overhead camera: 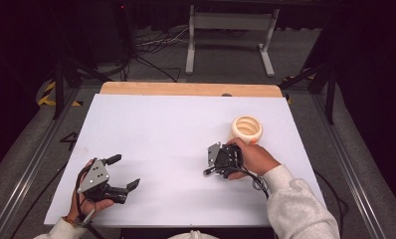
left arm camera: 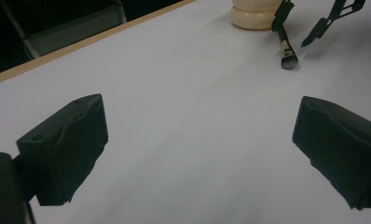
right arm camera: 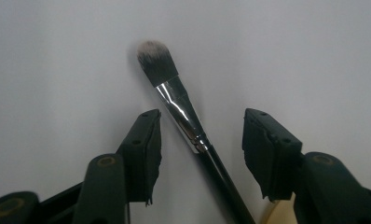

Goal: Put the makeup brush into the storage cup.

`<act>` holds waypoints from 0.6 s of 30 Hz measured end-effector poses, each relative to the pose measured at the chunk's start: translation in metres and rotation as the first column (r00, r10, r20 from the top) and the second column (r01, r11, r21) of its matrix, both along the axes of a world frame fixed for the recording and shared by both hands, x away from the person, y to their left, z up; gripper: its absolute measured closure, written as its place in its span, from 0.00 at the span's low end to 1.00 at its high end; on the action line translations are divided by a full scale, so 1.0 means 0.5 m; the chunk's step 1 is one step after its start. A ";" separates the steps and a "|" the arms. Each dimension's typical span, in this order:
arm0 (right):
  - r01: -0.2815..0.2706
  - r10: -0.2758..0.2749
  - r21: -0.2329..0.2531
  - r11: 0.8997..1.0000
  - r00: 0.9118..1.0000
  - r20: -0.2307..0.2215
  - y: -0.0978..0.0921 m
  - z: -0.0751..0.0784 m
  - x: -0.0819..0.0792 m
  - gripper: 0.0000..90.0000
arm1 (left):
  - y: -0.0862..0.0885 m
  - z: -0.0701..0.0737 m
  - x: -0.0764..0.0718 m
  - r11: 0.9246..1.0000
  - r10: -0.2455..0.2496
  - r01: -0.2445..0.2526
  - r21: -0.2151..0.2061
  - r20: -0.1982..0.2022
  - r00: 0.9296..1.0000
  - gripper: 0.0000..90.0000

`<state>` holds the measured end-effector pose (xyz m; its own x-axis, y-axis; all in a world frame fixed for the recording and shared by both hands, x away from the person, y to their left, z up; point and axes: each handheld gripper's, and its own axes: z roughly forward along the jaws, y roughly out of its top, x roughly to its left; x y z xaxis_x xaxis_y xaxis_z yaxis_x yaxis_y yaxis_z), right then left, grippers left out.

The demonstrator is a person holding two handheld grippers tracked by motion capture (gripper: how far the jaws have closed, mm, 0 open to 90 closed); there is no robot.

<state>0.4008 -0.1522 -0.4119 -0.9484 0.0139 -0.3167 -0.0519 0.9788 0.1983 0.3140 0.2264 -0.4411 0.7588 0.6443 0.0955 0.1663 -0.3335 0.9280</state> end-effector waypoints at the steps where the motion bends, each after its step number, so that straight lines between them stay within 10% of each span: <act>1: -0.007 0.007 -0.018 1.000 1.000 -0.010 0.004 -0.005 0.003 0.55 | 0.000 0.000 0.000 1.000 0.002 -0.002 0.001 0.000 1.000 0.05; 18: -0.022 -0.002 -0.106 0.994 0.976 -0.219 0.023 -0.017 0.044 0.84 | 0.001 -0.001 0.000 1.000 -0.001 0.001 0.007 0.004 1.000 0.05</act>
<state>0.4227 -0.1409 -0.4204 -0.9948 -0.0187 -0.1005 -0.0288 0.9946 0.1001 0.3138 0.2270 -0.4415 0.7593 0.6425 0.1030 0.1621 -0.3401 0.9263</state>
